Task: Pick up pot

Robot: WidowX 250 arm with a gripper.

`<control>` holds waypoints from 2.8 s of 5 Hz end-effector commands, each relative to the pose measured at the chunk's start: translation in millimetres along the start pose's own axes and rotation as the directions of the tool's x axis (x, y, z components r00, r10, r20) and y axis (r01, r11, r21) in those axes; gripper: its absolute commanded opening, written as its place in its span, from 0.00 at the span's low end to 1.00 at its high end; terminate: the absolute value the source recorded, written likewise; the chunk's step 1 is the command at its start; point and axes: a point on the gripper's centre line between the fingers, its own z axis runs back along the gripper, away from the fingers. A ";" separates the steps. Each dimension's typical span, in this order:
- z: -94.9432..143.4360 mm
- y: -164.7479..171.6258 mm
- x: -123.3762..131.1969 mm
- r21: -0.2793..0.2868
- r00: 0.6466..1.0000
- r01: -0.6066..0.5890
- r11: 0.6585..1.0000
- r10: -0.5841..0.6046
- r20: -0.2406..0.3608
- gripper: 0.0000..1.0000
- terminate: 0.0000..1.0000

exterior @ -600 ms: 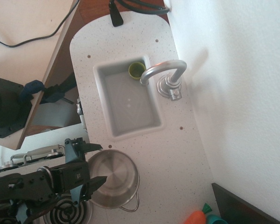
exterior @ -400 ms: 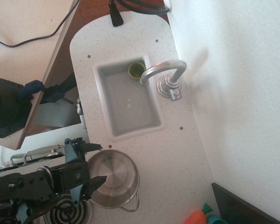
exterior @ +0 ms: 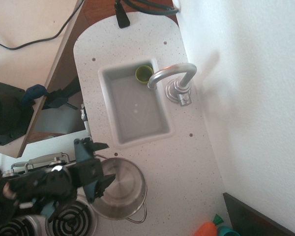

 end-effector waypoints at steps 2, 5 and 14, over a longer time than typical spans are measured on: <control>-17.4 16.1 39.4 -0.144 0.987 -0.152 0.978 0.142 -0.075 1.00 0.00; -36.6 -23.8 36.7 -0.060 0.951 0.243 0.968 -0.250 -0.182 1.00 0.00; -92.6 -5.4 -22.7 -0.030 0.891 0.155 0.987 -0.153 -0.428 1.00 0.00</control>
